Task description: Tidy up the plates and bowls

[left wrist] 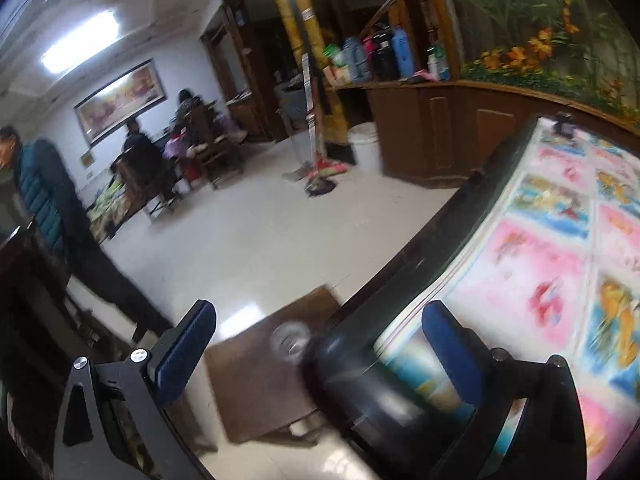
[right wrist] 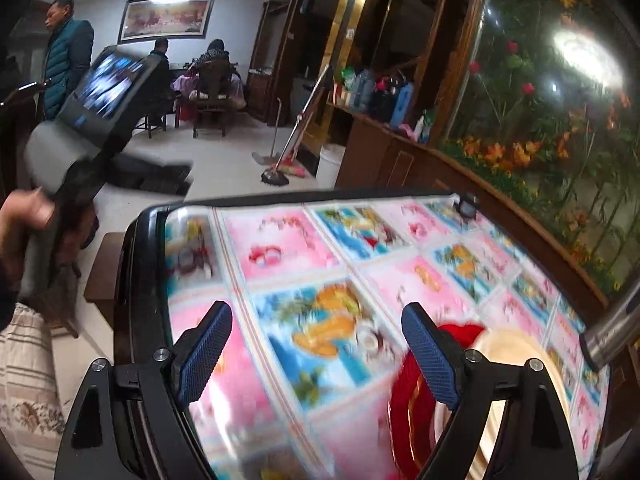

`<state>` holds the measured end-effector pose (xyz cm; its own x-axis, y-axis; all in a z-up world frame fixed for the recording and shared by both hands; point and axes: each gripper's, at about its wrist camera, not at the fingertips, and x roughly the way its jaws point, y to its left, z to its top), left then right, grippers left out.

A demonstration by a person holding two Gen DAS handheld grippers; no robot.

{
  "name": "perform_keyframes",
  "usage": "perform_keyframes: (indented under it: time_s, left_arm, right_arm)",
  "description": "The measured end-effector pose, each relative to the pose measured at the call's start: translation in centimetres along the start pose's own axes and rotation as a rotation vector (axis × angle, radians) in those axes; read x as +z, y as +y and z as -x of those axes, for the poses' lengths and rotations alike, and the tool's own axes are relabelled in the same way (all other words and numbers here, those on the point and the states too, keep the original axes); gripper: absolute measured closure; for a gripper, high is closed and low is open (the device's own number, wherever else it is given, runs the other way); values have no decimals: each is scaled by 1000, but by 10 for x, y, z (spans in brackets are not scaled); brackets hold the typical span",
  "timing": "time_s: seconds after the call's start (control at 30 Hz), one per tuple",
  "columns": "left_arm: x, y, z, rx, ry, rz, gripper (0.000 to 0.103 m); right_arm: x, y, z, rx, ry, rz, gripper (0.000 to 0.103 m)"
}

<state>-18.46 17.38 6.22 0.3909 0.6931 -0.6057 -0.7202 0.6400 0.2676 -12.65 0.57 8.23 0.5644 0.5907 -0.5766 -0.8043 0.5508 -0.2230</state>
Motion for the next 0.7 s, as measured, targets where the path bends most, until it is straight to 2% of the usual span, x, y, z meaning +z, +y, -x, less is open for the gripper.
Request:
perform_keyframes:
  time_s: [0.17,0.27,0.37,0.47,0.6,0.7]
  left_arm:
    - [-42,62,-14,105,95,80,0]
    - [-58,115,-9,184,125,150,0]
    - [-59,154,11,232,102,204,0]
    - [-44,181,50,270,54,221,0]
    - [-19,173,98,233,2,205,0]
    - [-3,129,137,111,-26,163,0]
  right_arm:
    - [50,15,-30,50,-37,-68,13]
    - [92,23,-41,107,-61,-118,13]
    - [129,23,-25,137,-128,-163,13]
    - [149,15,13,150,-214,-176,13]
    - [149,-3,70,176,-258,-176,13]
    - [126,-16,109,186,-260,-155,13]
